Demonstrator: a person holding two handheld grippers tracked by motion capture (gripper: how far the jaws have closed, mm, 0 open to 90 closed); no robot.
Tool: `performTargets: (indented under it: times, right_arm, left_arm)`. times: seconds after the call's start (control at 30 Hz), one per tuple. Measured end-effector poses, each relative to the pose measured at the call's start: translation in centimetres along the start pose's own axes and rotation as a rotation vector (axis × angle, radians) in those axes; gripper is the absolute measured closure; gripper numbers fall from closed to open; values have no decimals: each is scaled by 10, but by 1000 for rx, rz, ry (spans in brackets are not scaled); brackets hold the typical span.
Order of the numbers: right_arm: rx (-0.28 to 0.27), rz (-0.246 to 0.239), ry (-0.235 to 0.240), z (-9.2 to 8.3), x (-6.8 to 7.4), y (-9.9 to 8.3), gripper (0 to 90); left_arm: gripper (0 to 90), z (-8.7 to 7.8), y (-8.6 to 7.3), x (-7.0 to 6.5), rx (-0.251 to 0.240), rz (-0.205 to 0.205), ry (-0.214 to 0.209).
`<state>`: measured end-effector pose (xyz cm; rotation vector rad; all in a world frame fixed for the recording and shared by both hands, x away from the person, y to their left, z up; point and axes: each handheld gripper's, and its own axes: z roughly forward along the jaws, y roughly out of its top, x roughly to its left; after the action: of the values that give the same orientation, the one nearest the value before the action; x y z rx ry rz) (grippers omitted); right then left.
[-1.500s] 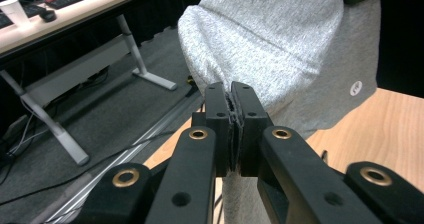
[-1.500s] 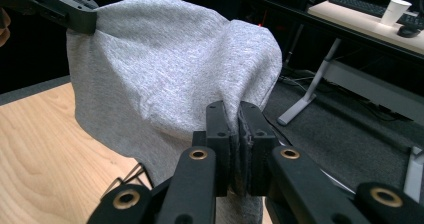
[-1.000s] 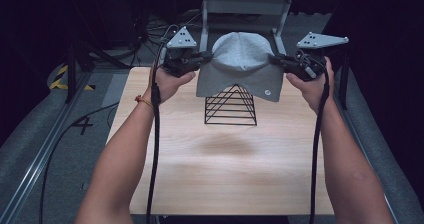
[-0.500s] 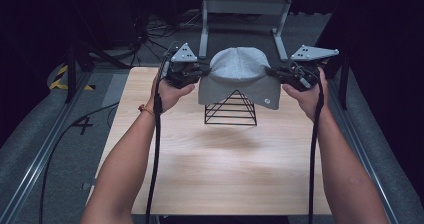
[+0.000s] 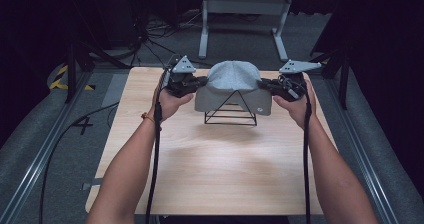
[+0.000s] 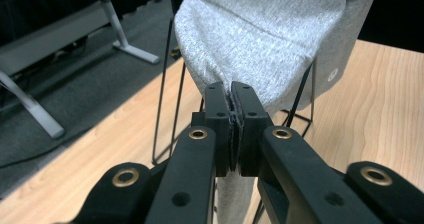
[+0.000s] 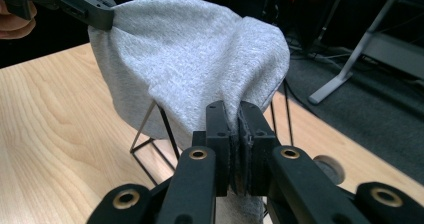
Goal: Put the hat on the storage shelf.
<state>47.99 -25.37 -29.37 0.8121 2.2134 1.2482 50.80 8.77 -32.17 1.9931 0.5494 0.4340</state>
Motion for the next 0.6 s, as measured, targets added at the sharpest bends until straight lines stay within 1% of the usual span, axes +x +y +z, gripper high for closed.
performTargets:
  times: [0.07,0.1,0.2,0.23,0.27,0.33,0.37,0.4,0.47,0.5,0.53,0.57,0.6]
  right_arm:
    - [12,4,7,5,0,-7,849]
    - [22,10,11,8,1,-11,849]
    - [28,15,13,10,1,-16,849]
    - [32,17,15,11,0,-18,849]
    - [37,20,19,12,1,-22,849]
    - [46,23,20,15,1,-26,849]
    - [45,33,26,16,2,-31,849]
    - [45,33,26,16,2,-31,849]
    - [61,33,22,19,2,-36,849]
    - [78,37,17,23,2,-42,849]
    - [88,36,14,24,1,-45,849]
    - [96,37,12,26,1,-48,849]
    - [96,37,12,26,1,-48,849]
  left_arm:
    - [871,4,-6,-1,6,1,-6]
    - [870,7,-11,-3,6,-6,-13]
    - [870,10,-15,-4,12,2,-11]
    - [870,12,-19,-5,17,2,-18]
    - [870,13,-22,-6,17,3,-16]
    - [871,16,-26,-8,26,1,-21]
    - [870,18,-31,-9,31,-8,-18]
    - [870,18,-31,-9,31,-8,-18]
    - [870,23,-37,-10,41,-17,-12]
    - [870,24,-38,-10,50,-9,-8]
    - [870,27,-41,-12,62,-14,-13]
    - [870,29,-41,-13,61,-2,-11]
    - [870,29,-41,-13,61,-2,-11]
